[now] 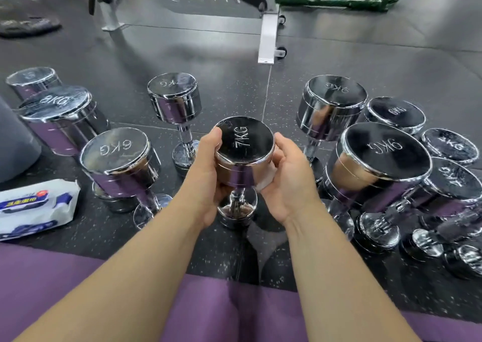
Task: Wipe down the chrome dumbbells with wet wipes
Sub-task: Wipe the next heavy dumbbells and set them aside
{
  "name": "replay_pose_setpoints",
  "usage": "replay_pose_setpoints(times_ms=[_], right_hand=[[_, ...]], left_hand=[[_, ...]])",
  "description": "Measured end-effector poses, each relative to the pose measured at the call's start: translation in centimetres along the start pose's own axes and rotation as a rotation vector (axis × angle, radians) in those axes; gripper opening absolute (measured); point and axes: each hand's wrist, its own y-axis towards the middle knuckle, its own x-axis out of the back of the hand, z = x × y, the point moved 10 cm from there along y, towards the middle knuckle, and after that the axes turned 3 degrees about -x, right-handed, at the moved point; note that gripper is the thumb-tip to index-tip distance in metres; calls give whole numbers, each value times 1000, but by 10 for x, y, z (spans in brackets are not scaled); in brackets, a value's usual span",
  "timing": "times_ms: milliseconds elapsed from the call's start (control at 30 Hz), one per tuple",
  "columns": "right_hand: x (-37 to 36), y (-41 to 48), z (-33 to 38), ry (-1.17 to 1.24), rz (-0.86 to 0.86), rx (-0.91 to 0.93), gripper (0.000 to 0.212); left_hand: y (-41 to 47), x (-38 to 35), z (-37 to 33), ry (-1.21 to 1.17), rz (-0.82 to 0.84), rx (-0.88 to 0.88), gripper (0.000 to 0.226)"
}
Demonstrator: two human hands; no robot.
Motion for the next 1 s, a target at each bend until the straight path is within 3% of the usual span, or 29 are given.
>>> replay_pose_setpoints(times_ms=[100,300,400,500,600,700,767,867,933,1000], right_hand=[[6,20,17,33,-25,55,48],[23,60,19,122,-139,61,36],[15,60,14,96,-156,64,32],[12,51,0,98,-233,101,33],[23,37,-11,104,-410,129,30],[28,20,-26,80,-506,36,17],[15,7,-51,-22,-498,-157,14],[-36,-3,-73,-278,-280,-308,27],[-75,-8,-73,-405,-194,-319,29],[-108,-14,-78,-377,-102,-334,26]], left_hand=[[25,-15,1,-31,52,-12,49],[82,-28,-8,-30,62,42,50],[88,-17,-9,-45,48,102,66],[76,-7,-3,29,82,144,48],[49,-3,-4,64,60,172,45],[20,2,-15,150,11,138,32],[-1,21,-46,335,-67,-61,25],[-45,60,-119,598,-259,-473,19],[-68,101,-148,654,-456,-544,15],[-80,153,-145,690,-694,-461,16]])
